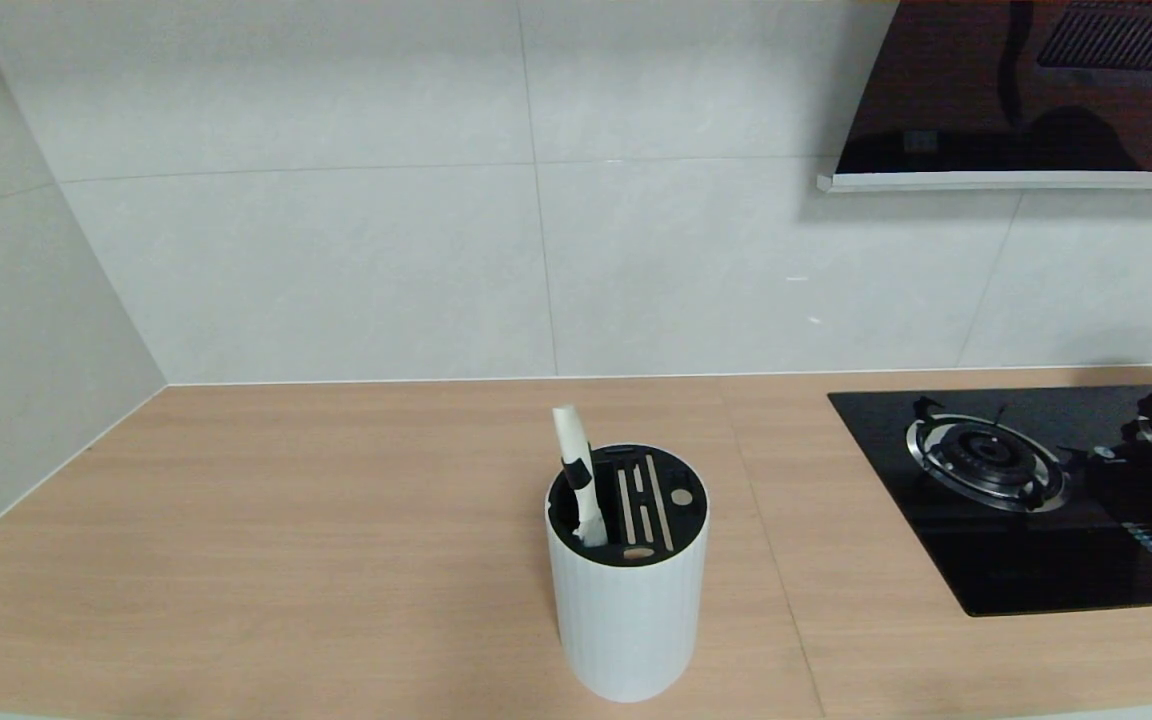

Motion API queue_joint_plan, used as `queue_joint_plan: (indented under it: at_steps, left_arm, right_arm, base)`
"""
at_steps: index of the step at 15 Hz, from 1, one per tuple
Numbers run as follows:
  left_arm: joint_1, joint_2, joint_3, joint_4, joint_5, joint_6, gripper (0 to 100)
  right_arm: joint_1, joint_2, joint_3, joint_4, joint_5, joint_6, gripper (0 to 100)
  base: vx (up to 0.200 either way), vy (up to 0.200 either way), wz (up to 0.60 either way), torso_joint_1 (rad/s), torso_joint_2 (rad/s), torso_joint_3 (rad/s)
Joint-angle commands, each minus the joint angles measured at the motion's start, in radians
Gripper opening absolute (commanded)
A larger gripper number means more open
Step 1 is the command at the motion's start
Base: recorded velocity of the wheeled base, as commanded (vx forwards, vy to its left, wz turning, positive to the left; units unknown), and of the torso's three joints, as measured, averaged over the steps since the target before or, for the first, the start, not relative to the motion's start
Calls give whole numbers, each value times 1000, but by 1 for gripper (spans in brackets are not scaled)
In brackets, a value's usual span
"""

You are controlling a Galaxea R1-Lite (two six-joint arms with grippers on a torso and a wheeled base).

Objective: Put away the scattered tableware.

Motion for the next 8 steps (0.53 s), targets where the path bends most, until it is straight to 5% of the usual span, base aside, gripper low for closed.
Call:
queue_joint_plan:
  at_steps: [1,8]
  left_arm:
    - [-5,5,5,2,-5,0,100]
    - [-4,-1,5,2,-2,-14,100]
  right_arm:
    - [0,2,4,5,0,0,100]
    - [0,2,4,5,0,0,100]
  base:
    - [0,0,0,0,0,0]
    - [0,0,0,0,0,0]
